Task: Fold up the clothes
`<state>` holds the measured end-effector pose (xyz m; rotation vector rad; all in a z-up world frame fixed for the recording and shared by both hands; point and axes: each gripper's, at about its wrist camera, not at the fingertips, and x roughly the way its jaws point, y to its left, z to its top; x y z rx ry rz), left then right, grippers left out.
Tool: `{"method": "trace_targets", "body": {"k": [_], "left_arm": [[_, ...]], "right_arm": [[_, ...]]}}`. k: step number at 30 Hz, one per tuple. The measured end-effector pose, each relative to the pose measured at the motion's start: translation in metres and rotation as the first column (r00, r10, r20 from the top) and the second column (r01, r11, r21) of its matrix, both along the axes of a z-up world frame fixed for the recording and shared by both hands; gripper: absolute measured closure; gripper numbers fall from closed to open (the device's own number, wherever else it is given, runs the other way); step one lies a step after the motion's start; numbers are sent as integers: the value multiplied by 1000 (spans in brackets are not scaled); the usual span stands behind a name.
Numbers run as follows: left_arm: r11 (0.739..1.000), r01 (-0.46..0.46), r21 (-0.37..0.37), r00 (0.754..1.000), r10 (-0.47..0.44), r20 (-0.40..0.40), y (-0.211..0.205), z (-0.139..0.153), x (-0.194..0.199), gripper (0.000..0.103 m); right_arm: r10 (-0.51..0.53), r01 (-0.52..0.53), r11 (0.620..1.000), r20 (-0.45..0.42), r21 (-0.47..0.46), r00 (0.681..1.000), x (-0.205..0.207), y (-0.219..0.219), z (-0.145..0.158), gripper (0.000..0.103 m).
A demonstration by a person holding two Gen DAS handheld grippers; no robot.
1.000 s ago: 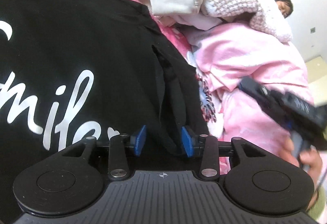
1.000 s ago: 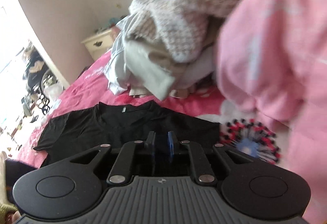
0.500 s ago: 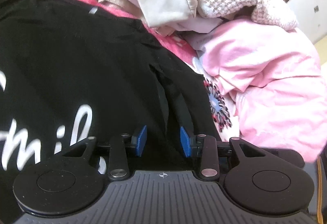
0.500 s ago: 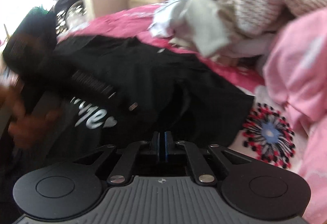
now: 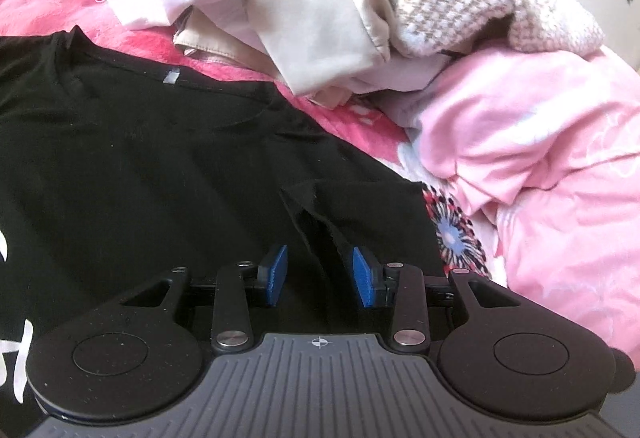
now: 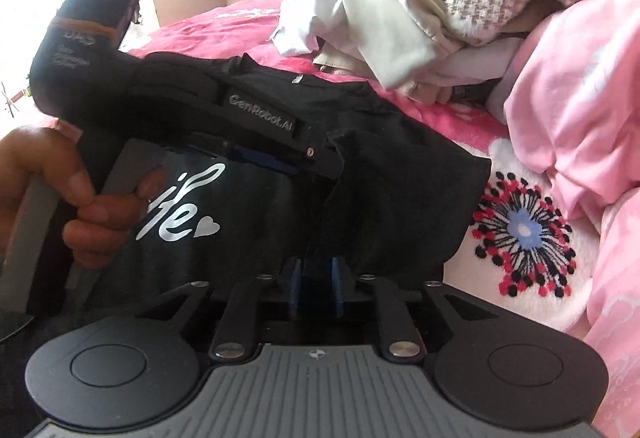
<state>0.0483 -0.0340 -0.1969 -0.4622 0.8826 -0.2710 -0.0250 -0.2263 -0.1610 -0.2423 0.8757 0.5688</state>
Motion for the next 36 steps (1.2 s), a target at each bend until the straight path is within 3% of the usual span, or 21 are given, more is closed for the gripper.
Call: {"method": "trace_targets", "body": {"k": [5, 6, 7, 8, 11, 17, 23, 29, 33, 36], "left_arm": [[1000, -8, 4, 1000, 8, -14, 1, -6, 7, 75], [1000, -12, 2, 1000, 12, -16, 1, -7, 8, 78], [1000, -15, 2, 1000, 15, -15, 1, -8, 9, 82], [1000, -14, 6, 1000, 14, -12, 1, -9, 10, 93], [1000, -7, 8, 1000, 7, 2, 2, -8, 10, 103], [1000, 1, 10, 998, -2, 67, 7, 1, 9, 103], [999, -35, 32, 999, 33, 42, 10, -8, 10, 103], [997, -71, 21, 994, 69, 81, 20, -3, 10, 103], [996, -90, 19, 993, 88, 75, 23, -5, 14, 103], [997, -76, 26, 993, 73, 91, 23, -4, 13, 101]], "right_arm": [[0, -1, 1000, -23, -9, 1000, 4, 1, -7, 82], [3, -4, 1000, -26, -9, 1000, 5, 1, -9, 83], [7, -7, 1000, -29, -9, 1000, 5, 2, -10, 90], [10, -10, 1000, -27, -6, 1000, 4, 2, -10, 100], [20, -20, 1000, -22, 9, 1000, 4, 4, -8, 99], [37, -37, 998, -17, 41, 999, 3, 11, -5, 99], [48, -45, 997, -36, 69, 998, 4, 19, -10, 99], [59, -57, 995, -15, 77, 998, 0, 22, -7, 99], [61, -58, 994, -38, 88, 997, -1, 23, -15, 89], [68, -64, 991, -25, 120, 997, -10, 18, -8, 75]]}}
